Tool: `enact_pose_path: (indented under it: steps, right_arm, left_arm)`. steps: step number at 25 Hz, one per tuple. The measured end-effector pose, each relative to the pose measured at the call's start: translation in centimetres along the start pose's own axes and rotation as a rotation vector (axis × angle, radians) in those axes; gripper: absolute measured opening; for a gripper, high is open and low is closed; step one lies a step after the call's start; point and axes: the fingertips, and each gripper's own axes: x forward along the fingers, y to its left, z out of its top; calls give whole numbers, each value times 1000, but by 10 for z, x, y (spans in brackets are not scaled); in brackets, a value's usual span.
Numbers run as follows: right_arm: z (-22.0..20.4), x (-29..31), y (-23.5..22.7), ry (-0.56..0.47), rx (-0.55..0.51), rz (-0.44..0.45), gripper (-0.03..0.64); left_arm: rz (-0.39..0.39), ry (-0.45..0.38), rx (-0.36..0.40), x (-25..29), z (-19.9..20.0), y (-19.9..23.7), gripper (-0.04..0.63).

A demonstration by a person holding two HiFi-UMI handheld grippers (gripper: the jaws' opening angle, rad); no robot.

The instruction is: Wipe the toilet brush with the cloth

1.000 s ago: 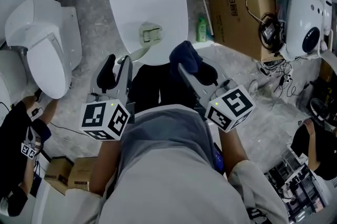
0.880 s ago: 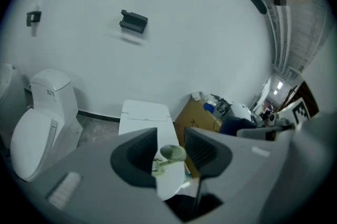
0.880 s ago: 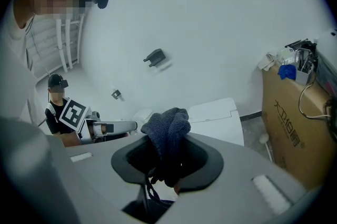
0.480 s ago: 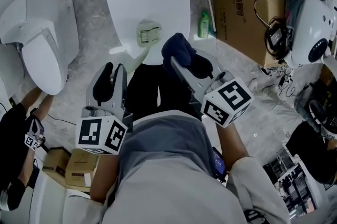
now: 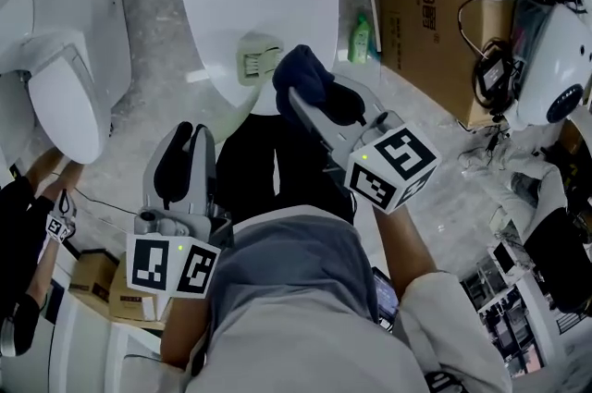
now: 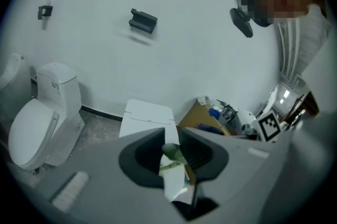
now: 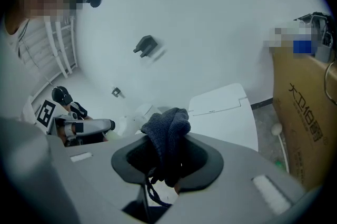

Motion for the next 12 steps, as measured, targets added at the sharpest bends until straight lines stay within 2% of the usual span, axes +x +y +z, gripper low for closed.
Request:
enact_pose_path:
  steps: [12]
  right_arm:
    - [-14,44,-16,52,-22,62,106]
  left_arm:
    - [5,-45,-7,7,5,2,0]
